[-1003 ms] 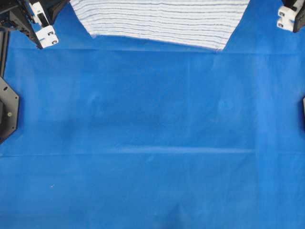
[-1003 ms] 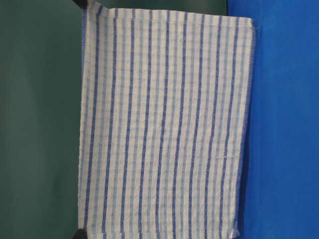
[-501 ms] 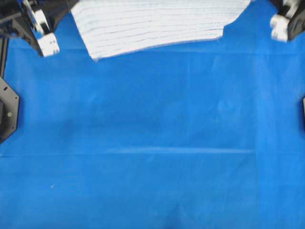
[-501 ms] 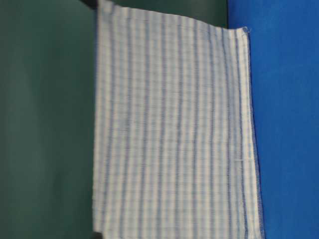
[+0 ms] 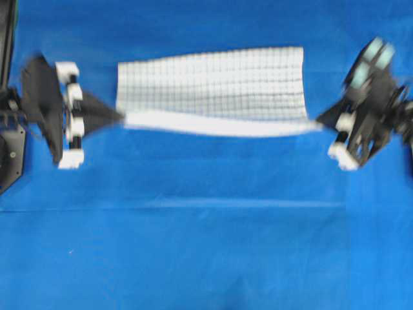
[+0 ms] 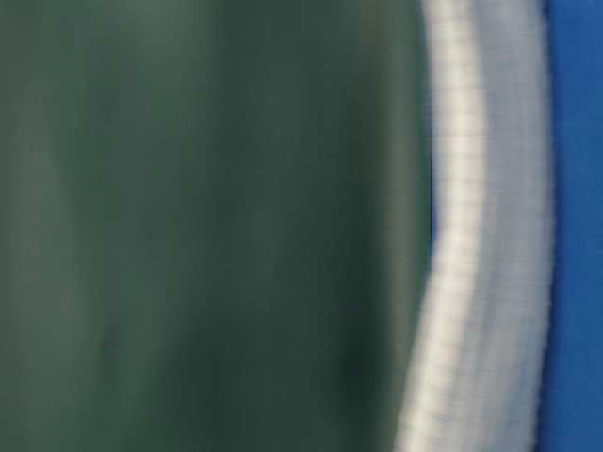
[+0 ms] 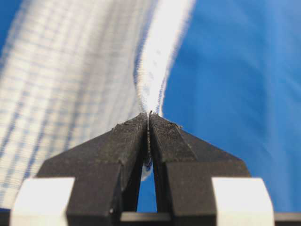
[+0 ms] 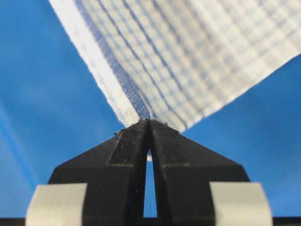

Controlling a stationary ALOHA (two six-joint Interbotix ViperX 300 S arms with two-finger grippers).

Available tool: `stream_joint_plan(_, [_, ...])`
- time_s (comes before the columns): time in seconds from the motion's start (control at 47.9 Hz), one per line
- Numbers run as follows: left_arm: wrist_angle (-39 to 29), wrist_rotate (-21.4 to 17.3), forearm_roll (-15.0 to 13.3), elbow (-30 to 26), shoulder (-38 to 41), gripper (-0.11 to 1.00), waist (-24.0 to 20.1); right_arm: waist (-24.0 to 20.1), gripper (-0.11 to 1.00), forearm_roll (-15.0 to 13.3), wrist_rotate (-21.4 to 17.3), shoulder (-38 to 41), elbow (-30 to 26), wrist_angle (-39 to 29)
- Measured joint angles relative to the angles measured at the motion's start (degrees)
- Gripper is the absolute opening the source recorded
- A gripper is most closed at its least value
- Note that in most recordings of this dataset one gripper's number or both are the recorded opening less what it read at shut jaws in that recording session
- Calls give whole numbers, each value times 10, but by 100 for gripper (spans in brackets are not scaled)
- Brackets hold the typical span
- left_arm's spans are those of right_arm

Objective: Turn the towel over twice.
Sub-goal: 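Swing the held edge forward and lay the towel flat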

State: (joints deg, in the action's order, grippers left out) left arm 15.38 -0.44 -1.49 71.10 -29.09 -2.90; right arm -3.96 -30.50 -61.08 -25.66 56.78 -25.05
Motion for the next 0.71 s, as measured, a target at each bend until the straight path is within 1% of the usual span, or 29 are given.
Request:
stream_joint_plan(0.084, [-2,15,1,-6,43,2,35,-29,3,0,-31,40,-2,1])
stream_joint_plan(0.104, [-3,18,0,-7,54,2,43,-39,3,1,-44,53,-3,1])
stream_joint_plan(0.167, [-2,36,0,-11,88,2,68,-62,3,0,-68,82,-7,2])
stream_joint_plan(0.313, [-2,77,0,-28,149,2,113,-115,3,0,-127,132,-23,5])
stream_joint_plan(0.376, [-3,87,0,-35,168,2,134,-136,3,0,-151,148,-31,5])
stream_joint_plan(0.543, [-2,89,1,-47,187,2,181,-177,3,-4,-186,178,-54,5])
stream_joint_plan(0.648, [-3,96,0,-46,187,2,192,-186,3,-6,-192,193,-63,4])
stream_joint_plan(0.71, [-3,93,0,-46,188,2,194,-187,3,-7,-190,196,-68,4])
